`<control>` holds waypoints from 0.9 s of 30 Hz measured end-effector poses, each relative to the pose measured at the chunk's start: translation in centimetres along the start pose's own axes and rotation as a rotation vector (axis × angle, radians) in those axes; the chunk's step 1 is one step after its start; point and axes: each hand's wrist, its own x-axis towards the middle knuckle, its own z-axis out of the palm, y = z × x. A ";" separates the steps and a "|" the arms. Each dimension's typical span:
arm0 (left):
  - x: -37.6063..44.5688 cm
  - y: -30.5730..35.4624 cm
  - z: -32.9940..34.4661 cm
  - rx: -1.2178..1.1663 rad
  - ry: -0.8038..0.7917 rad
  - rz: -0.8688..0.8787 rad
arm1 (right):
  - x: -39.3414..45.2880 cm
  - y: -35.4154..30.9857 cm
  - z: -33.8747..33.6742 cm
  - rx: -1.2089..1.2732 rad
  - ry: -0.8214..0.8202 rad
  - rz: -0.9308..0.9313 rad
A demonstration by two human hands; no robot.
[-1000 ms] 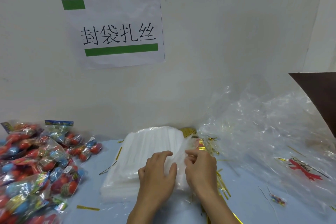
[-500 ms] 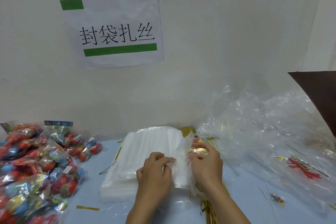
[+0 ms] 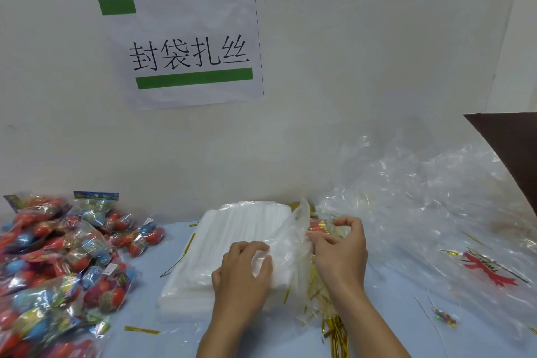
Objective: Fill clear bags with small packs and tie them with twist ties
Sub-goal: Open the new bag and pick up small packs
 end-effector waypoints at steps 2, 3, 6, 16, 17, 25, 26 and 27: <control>0.0 0.0 -0.2 -0.024 0.004 -0.018 | 0.1 -0.2 -0.1 0.023 0.009 -0.021; 0.1 0.0 -0.3 -0.029 0.003 -0.022 | 0.1 -0.3 -0.3 0.036 0.011 -0.027; 0.0 0.0 -0.3 -0.013 0.001 -0.018 | 0.3 -0.5 -0.6 0.068 0.024 -0.057; -0.2 -0.3 0.4 0.065 0.015 0.003 | 2.2 -5.1 -4.2 0.298 0.187 -0.274; -0.3 -0.3 0.5 0.078 0.006 0.002 | 2.4 -6.3 -5.1 0.363 0.201 -0.304; -0.2 0.9 0.0 -0.128 0.145 0.040 | 1.5 -9.4 -6.4 0.780 -0.118 -0.096; -0.3 1.2 -0.2 -0.132 0.208 0.074 | 1.7 -9.3 -6.4 0.923 -0.230 -0.040; -0.3 1.5 -0.3 -0.138 0.259 0.115 | 1.3 -9.6 -6.5 1.047 -0.345 0.004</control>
